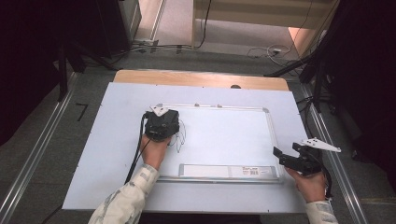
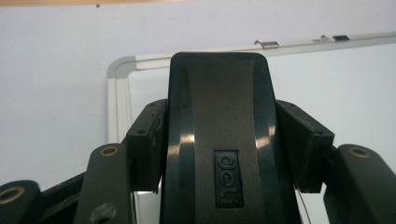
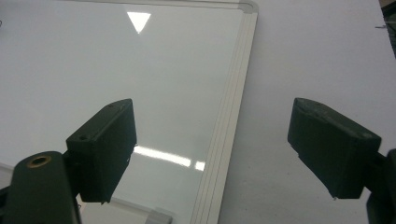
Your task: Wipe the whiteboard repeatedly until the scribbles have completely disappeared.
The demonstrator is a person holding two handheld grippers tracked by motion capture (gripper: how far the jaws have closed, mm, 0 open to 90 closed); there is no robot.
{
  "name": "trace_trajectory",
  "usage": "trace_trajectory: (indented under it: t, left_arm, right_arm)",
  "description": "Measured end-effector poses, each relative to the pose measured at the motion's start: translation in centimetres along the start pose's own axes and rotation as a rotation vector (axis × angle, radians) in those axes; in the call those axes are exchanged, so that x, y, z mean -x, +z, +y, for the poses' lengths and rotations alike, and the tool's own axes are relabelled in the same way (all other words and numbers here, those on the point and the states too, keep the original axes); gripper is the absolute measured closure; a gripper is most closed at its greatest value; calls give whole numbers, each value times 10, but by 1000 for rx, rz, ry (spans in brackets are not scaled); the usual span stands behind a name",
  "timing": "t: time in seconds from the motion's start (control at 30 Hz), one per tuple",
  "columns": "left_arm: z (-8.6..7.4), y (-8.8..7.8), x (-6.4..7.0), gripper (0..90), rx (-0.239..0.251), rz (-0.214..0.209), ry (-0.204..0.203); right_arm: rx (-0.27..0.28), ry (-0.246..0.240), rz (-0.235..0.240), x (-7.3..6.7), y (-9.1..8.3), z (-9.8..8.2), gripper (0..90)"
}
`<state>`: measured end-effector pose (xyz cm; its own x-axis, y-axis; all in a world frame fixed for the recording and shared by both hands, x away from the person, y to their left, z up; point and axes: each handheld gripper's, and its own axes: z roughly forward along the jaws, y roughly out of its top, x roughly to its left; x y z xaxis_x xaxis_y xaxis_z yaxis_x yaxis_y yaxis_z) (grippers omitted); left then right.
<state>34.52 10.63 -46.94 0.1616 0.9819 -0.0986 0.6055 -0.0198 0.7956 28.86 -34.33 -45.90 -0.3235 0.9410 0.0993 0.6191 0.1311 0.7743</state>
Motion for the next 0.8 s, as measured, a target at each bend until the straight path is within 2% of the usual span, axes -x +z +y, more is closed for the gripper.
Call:
trace_trajectory:
  t: [0.5,0.67,0.8]
  left_arm:
    - [-16,11,19,408,-38,-33,46]
    - [-23,17,22,408,-69,-33,63]
    - [-24,17,24,406,-57,-20,73]
  right_arm:
    - [0,-2,1,0,0,0,142]
    - [0,0,3,0,0,0,142]
    - [0,1,2,1,0,0,142]
